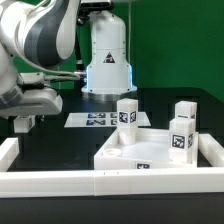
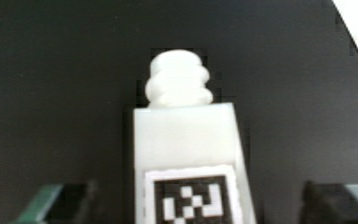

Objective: Assemble square table

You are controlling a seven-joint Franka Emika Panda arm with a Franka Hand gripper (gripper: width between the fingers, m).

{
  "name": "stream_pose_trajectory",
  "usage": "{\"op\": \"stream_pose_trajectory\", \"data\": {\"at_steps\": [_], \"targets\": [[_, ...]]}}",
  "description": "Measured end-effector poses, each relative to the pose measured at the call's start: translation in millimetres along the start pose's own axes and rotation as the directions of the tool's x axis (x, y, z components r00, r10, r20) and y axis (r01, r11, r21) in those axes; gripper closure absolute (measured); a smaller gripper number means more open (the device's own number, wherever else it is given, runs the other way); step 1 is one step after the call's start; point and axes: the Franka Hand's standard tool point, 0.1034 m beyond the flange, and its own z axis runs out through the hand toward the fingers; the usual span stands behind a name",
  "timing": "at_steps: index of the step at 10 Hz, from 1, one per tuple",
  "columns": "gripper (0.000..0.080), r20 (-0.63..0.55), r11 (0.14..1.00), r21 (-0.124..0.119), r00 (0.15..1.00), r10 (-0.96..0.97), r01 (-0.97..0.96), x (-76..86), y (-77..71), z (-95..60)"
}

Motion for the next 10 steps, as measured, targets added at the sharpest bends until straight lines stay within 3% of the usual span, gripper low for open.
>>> {"op": "stream_pose_trajectory", "data": {"at_steps": [1,7,10], "targets": [[0.0515,0.000,1.000,0.000,1.000,0.000,0.000,0.0,-0.1,0.0],[0.0514,0.002,1.000,0.004,1.000,-0.001,0.001,-0.5,-1.6,-2.1],[0.0512,-0.030,1.000,0.021,0.999,-0.016,0.017,-9.7,-22.8,-41.5]]}}
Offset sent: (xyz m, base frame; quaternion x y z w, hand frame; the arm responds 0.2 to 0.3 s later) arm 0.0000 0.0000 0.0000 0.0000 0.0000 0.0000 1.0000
